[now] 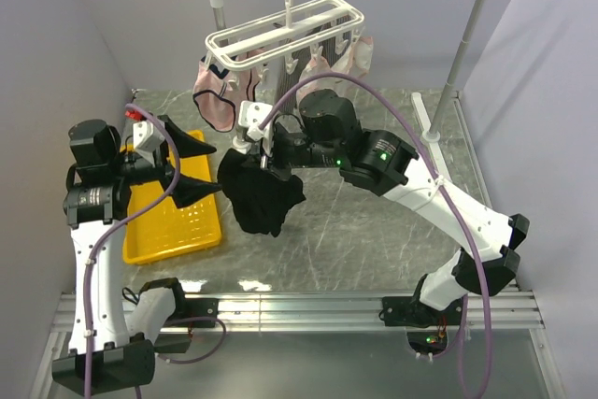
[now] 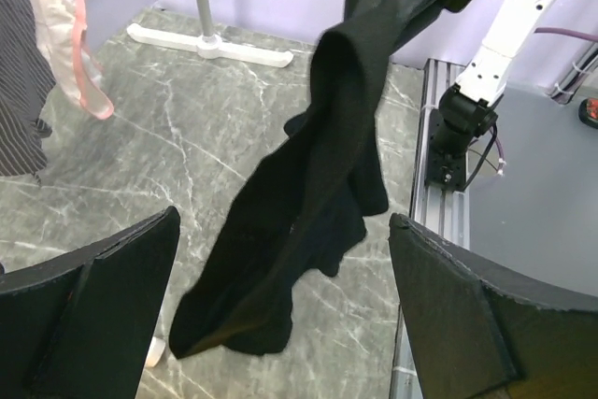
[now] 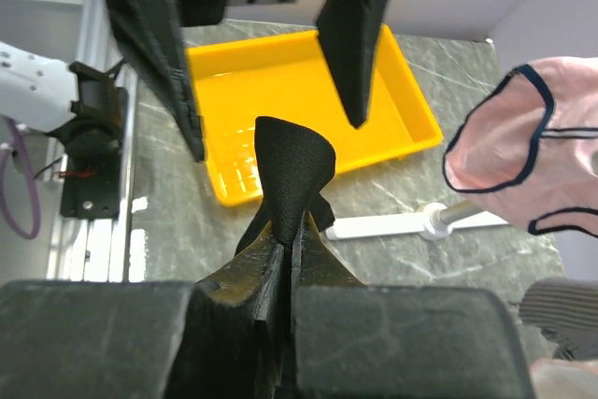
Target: Clip the underwear to the hanger
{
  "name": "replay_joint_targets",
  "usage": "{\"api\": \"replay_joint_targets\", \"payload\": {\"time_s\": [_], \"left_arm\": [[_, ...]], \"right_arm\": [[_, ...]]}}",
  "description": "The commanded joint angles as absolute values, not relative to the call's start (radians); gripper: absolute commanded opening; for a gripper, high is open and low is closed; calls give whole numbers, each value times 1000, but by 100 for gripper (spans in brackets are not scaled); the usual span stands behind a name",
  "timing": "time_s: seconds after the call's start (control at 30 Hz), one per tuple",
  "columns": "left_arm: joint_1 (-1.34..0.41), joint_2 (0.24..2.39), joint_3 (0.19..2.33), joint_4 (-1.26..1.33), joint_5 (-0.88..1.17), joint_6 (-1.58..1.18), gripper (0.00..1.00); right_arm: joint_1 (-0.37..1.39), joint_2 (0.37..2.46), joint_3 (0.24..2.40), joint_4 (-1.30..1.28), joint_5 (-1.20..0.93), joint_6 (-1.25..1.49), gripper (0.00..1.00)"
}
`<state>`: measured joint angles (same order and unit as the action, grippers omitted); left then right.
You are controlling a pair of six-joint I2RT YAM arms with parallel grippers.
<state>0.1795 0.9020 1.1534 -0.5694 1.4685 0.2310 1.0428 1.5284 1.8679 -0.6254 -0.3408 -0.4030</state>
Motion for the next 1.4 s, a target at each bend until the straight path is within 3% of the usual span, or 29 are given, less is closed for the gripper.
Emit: {"api": "replay_joint_targets", "payload": {"time_s": [0.0, 0.33, 0.43, 0.47, 0.53, 0.57, 0.63, 0.7, 0.77, 1.07, 1.33, 1.37], "left_arm": [[161, 902, 1141, -454, 1493, 184, 99], [42, 920, 1088, -296, 1459, 115, 98], [35, 945, 1121, -421, 1505, 216, 84], [35, 960, 1132, -458, 1515, 247, 74], [35, 977, 1169, -583, 1531, 349, 63], [35, 991, 1180, -618, 1549, 380, 52], [32, 1011, 1204, -676, 1572, 413, 41], [29, 1023, 1225, -727, 1592, 445, 15], [28, 1035, 1245, -781, 1588, 489, 3], [8, 1011, 1239, -721, 1552, 448, 0], [8, 853, 1152, -560, 1326, 463, 1], [8, 835, 1113, -526, 1309, 456, 7]], "right_arm": [[1040, 1494, 1892, -579, -402, -380, 0], [1043, 1405, 1810, -464, -560, -396, 0], [1042, 1367, 1760, -437, -575, -445, 0], [1042, 1361, 1738, -433, -577, -469, 0], [1040, 1336, 1709, -414, -574, -494, 0], [1042, 1330, 1683, -407, -571, -515, 0], [1042, 1316, 1661, -382, -555, -531, 0], [1042, 1309, 1631, -359, -542, -545, 0], [1040, 1301, 1597, -336, -520, -549, 0], [996, 1318, 1586, -294, -469, -511, 0], [916, 1250, 1445, -253, -544, -567, 0], [910, 1224, 1430, -261, -567, -601, 0]]}}
